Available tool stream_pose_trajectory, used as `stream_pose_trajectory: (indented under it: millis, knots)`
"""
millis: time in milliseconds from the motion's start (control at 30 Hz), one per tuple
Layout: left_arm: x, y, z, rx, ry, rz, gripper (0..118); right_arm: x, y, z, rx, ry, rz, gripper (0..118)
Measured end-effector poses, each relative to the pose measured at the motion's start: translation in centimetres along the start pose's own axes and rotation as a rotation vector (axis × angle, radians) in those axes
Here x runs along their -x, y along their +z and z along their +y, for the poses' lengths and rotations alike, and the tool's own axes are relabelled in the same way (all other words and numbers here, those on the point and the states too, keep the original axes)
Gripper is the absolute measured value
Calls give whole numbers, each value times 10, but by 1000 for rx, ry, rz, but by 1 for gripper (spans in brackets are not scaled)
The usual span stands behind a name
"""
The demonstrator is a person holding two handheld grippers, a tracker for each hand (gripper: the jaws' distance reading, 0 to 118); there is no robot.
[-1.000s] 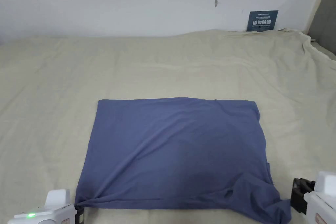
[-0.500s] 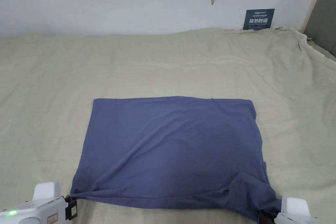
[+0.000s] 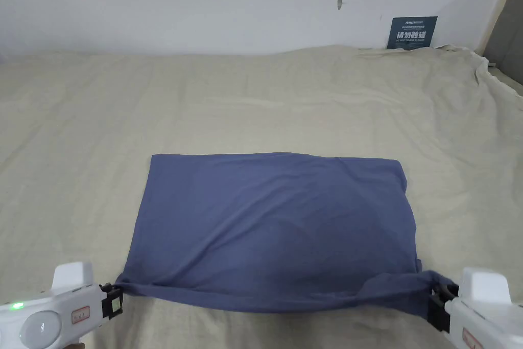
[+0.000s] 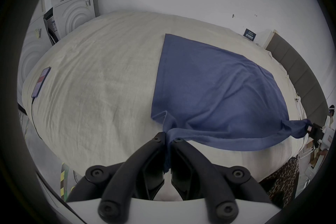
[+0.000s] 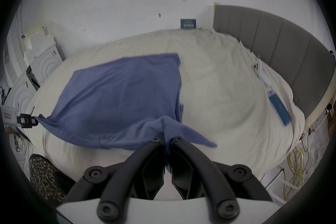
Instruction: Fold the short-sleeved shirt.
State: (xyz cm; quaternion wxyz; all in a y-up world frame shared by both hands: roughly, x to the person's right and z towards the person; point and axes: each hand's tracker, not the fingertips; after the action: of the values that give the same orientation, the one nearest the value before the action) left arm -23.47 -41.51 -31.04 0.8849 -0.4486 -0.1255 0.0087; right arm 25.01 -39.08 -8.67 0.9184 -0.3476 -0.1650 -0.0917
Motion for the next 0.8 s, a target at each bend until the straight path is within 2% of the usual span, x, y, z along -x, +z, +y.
stream_pose_trajectory:
  millis: [267, 400, 600, 667, 800]
  knots:
    - [-3, -28, 60, -44, -38, 19, 2, -12, -59, 67, -49, 52, -14, 2]
    - [-9, -60, 86, -17, -80, 39, 2, -5, -95, 90, -35, 105, -45, 2]
    - [-20, -123, 107, 83, -145, 97, 2, -2, -164, 104, 64, 129, -77, 2]
    - [-21, -140, 110, 116, -153, 108, 2, -3, -185, 102, 118, 159, -103, 2]
    - [-25, -163, 108, 158, -166, 131, 3, 1, -211, 92, 194, 151, -116, 3]
